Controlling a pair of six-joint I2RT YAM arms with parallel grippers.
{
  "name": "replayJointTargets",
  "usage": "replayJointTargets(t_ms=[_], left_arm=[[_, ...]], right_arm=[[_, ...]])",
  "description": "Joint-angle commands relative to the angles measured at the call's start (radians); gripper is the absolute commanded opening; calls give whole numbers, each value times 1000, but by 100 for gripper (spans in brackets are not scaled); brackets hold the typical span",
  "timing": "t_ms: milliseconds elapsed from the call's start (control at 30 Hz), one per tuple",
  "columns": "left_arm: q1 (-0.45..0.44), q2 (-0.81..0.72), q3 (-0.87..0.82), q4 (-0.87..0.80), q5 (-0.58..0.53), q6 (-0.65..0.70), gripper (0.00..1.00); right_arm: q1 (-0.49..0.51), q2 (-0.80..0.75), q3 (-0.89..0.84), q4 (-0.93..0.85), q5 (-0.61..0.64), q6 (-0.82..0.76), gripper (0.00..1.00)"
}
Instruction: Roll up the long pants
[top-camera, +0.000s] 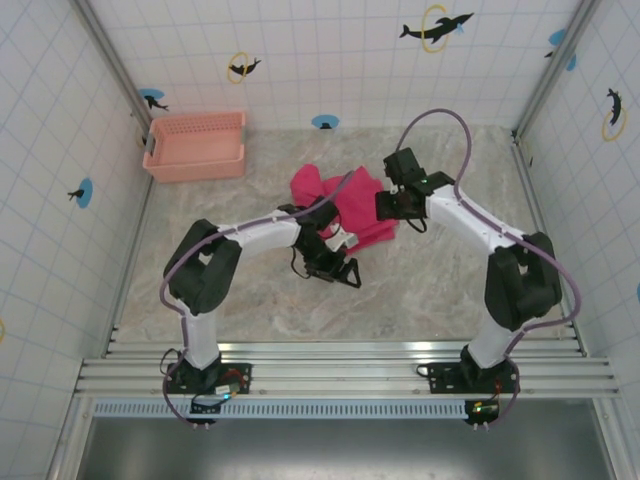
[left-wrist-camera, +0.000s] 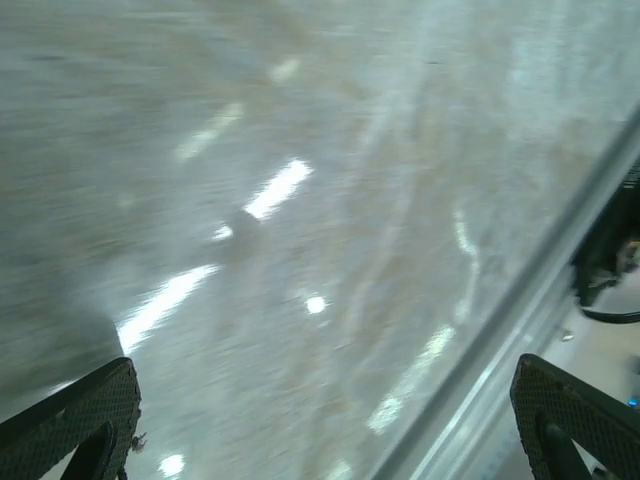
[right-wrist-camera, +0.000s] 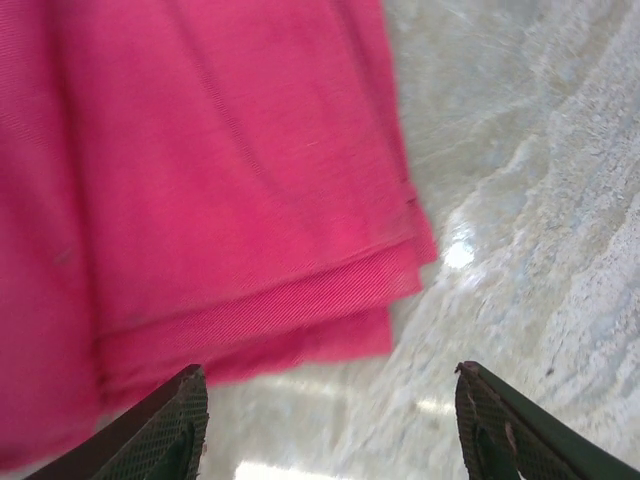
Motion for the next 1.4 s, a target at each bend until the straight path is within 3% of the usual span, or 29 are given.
replayJointTargets(t_ms=[0,67,133,200,300,367,467,700,900,1367], left_arm=[[-60,-16,32,117,112,-120,97],[-68,-81,40,94,80,-124,97],[-26,-182,59,4,-37,-82,97],[55,-284,89,-99,-167,-26,97],[247,-398,118,-182,-309,44,97],[360,-434,147,-217,-395,85,97],[459,-447,190,-225,-498,143,97],[567,-341,258,-210,-394,142,97],[581,-298,268,-190,-353,138,97],[600,-236,288,-204,-292,169,97]], right_arm=[[49,-126,-24,-81,16,-50,68],[79,-170,-52,-102,21,-67,68],[108,-200,-69,-129,32,-88,68],[139,-235,-93,-129,31,-98,69],[195,-283,-130,-106,29,-83,75],[227,-285,-144,-79,9,-71,75],[272,-219,-124,-31,-44,-39,77],[361,81,72,0,-66,-16,78],[431,281,304,-82,69,-41,79],[454,533,492,-196,233,-55,80]])
